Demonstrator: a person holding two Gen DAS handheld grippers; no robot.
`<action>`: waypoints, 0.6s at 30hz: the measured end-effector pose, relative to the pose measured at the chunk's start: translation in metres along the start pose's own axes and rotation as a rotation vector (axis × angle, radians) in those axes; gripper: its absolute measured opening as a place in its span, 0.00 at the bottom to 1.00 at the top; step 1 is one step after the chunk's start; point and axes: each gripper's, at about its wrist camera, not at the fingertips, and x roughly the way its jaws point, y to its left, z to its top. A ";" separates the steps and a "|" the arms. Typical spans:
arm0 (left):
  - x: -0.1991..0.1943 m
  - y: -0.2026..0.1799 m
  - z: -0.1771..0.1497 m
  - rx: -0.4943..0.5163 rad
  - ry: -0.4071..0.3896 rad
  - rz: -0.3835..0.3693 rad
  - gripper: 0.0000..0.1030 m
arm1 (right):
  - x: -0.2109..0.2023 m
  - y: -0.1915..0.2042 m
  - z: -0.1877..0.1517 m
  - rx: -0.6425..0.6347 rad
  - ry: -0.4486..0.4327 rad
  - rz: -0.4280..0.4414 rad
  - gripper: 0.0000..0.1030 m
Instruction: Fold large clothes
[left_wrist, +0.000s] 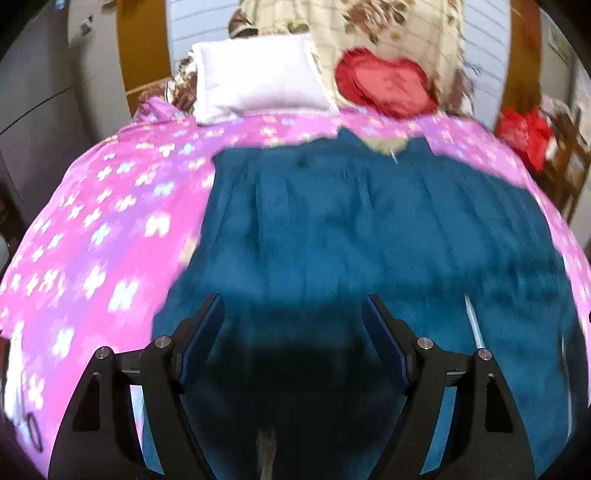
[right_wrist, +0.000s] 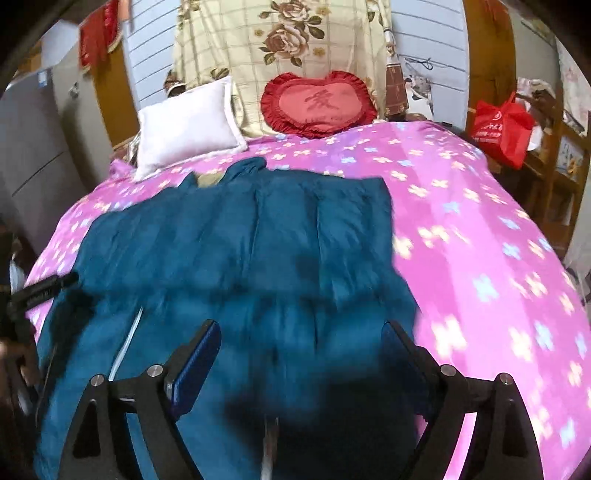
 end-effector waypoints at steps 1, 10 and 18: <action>-0.004 -0.001 -0.013 0.014 0.033 -0.019 0.75 | -0.007 0.004 -0.013 -0.003 0.018 0.009 0.84; -0.005 -0.003 -0.063 0.046 0.125 0.026 0.78 | -0.005 0.017 -0.087 -0.048 0.141 0.035 0.85; -0.074 0.033 -0.107 0.108 0.051 0.036 0.78 | -0.061 -0.058 -0.133 0.133 0.088 0.106 0.88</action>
